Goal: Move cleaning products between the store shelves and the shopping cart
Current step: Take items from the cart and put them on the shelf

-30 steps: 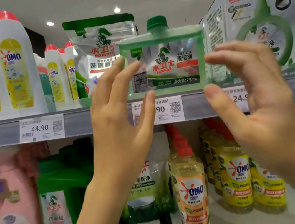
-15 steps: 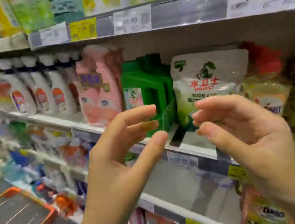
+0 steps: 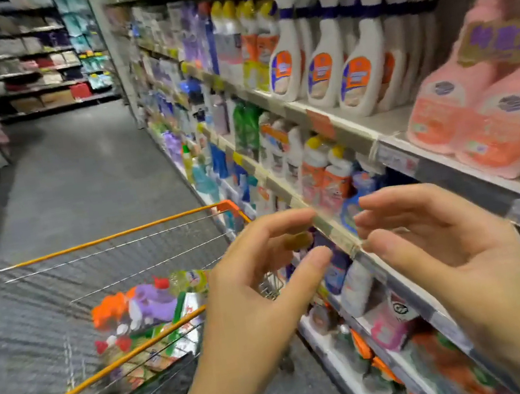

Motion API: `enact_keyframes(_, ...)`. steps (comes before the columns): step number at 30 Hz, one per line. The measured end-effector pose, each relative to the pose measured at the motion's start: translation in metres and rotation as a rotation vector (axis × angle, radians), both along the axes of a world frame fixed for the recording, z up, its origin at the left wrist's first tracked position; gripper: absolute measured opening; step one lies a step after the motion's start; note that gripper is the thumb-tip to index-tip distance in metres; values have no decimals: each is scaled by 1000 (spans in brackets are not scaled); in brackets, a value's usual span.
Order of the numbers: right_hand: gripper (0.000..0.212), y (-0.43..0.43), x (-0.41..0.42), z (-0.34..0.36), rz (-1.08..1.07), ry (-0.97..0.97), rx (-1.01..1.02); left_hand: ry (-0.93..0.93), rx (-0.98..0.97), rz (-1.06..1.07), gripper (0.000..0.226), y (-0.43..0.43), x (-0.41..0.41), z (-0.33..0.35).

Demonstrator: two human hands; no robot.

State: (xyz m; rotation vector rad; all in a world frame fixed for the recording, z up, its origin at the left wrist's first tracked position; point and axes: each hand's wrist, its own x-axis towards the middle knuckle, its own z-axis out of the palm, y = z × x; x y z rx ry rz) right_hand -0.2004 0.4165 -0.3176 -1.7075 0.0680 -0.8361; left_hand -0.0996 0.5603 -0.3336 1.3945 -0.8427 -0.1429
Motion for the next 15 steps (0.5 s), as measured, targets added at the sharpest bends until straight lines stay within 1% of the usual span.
enact_keyframes(4,21,50,87,-17,150,1,10,35,10,161,27,68,66,-16)
enact_keyframes(8,31,92,159,-34,262,32,38,62,53,270,28,120,117,-25)
enact_keyframes(12,25,120,211,-51,362,107,53,80,87,360,26,155,158,-40)
enact_keyframes(15,23,130,246,-66,407,161,43,149,72,436,25,170,184,-59)
